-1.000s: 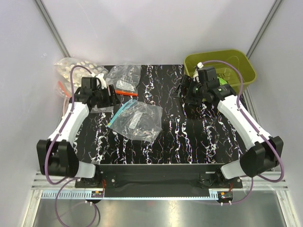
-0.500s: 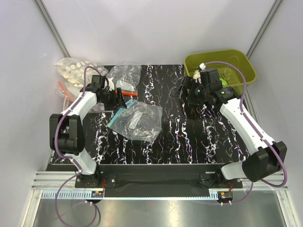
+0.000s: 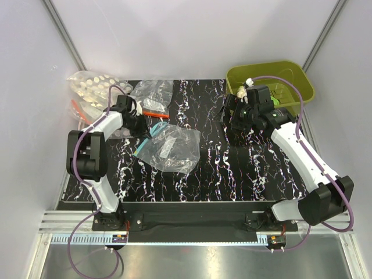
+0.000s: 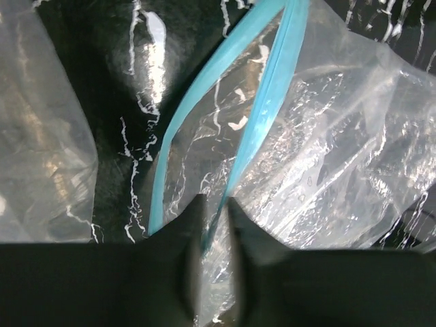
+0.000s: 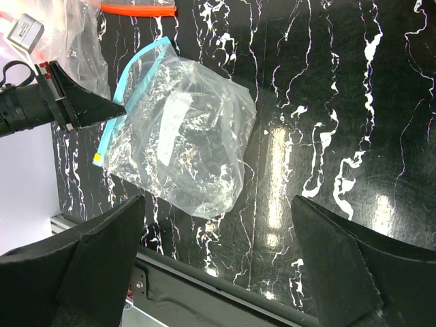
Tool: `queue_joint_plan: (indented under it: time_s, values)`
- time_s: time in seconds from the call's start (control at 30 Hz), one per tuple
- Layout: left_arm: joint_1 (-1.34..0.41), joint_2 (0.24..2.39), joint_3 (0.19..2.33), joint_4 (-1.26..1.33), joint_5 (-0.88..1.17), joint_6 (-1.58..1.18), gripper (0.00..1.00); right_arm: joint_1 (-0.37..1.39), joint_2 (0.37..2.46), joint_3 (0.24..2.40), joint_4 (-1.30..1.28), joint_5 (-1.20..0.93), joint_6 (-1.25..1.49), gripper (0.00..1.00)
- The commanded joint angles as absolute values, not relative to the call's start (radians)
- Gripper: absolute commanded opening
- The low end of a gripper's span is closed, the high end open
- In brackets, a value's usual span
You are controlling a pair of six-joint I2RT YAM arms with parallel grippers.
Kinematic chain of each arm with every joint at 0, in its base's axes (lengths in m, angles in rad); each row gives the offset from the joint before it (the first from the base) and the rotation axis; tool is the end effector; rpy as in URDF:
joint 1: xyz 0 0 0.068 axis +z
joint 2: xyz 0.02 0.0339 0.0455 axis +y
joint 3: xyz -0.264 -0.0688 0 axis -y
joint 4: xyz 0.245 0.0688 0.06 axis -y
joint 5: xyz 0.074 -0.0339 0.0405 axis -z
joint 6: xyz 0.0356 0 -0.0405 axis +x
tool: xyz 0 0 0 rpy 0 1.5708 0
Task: Place the food in the zip-top bag and seal the zipper
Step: Pick up the zipper food storage bag at the center of the board.
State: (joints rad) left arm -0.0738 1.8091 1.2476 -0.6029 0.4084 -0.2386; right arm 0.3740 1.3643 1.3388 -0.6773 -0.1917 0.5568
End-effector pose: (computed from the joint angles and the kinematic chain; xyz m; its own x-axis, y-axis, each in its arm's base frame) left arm 0.3618 -0.0409 0.1924 -0.9431 -0.1478 -0.2979 0.0014 0.8941 -0.4479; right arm 0.2726 0.1143 0.3552 -0.7719 0.2544 -0.5827 -0.1014 0.8555 0.5078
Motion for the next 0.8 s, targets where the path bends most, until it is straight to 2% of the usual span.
queue_joint_plan:
  time_s: [0.0,0.03,0.2,0.37,0.63,0.77]
  values:
    - [-0.071,1.731,1.227,-0.572,0.475,-0.242,0.10,0.383,1.348,1.335,-0.655,-0.167,0.543,0.95]
    - [-0.071,1.712,1.223,-0.571,0.482,-0.255,0.00,0.383,1.351,1.335,-0.655,-0.170,0.545,0.95]
    - [-0.116,1.564,1.219,-0.563,0.453,-0.276,0.00,0.383,1.379,1.348,-0.647,-0.219,0.554,0.92]
    - [-0.256,1.459,1.297,-0.601,0.183,-0.245,0.00,0.387,1.439,1.413,-0.641,-0.340,0.564,0.86]
    - [-0.474,1.378,1.391,-0.658,-0.283,-0.176,0.00,0.405,1.552,1.566,-0.677,-0.383,0.609,0.82]
    - [-0.587,1.394,1.411,-0.676,-0.412,-0.143,0.00,0.410,1.566,1.563,-0.643,-0.423,0.627,0.79]
